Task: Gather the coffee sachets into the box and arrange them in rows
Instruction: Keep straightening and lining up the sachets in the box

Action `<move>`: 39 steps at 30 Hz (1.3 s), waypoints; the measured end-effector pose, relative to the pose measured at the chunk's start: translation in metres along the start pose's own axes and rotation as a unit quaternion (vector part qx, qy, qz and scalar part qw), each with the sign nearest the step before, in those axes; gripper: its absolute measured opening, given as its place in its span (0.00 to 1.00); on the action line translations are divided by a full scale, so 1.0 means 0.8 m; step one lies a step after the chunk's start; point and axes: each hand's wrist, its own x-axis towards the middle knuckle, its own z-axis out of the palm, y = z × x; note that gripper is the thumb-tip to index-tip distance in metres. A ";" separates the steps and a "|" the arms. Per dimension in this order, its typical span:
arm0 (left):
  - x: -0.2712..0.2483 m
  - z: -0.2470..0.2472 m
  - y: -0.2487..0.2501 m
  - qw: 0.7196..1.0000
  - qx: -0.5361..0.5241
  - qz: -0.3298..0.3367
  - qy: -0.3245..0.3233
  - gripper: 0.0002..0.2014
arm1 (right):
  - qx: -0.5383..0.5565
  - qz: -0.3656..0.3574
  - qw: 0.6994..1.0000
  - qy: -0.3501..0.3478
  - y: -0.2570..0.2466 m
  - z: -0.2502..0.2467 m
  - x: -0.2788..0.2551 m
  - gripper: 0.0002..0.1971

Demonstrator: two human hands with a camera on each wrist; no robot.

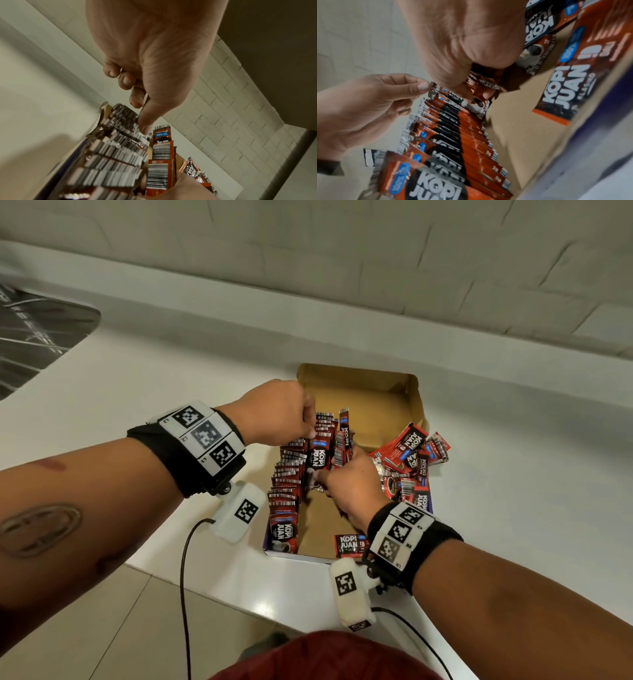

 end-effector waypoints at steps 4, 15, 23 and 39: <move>0.000 -0.002 0.001 1.000 0.000 0.000 0.007 0.05 | 0.008 -0.009 1.000 -0.010 0.001 -0.004 0.001 0.25; -0.011 -0.001 0.005 1.000 0.014 0.004 0.009 0.06 | 0.011 -0.042 0.999 -0.018 -0.010 -0.019 -0.016 0.19; -0.036 -0.029 0.035 0.996 -0.073 0.043 0.031 0.04 | 0.123 -0.005 0.986 -0.111 -0.055 -0.078 -0.052 0.13; -0.060 -0.020 0.119 0.982 -0.171 0.083 0.010 0.13 | 0.124 -0.067 0.975 -0.171 -0.071 -0.171 -0.088 0.17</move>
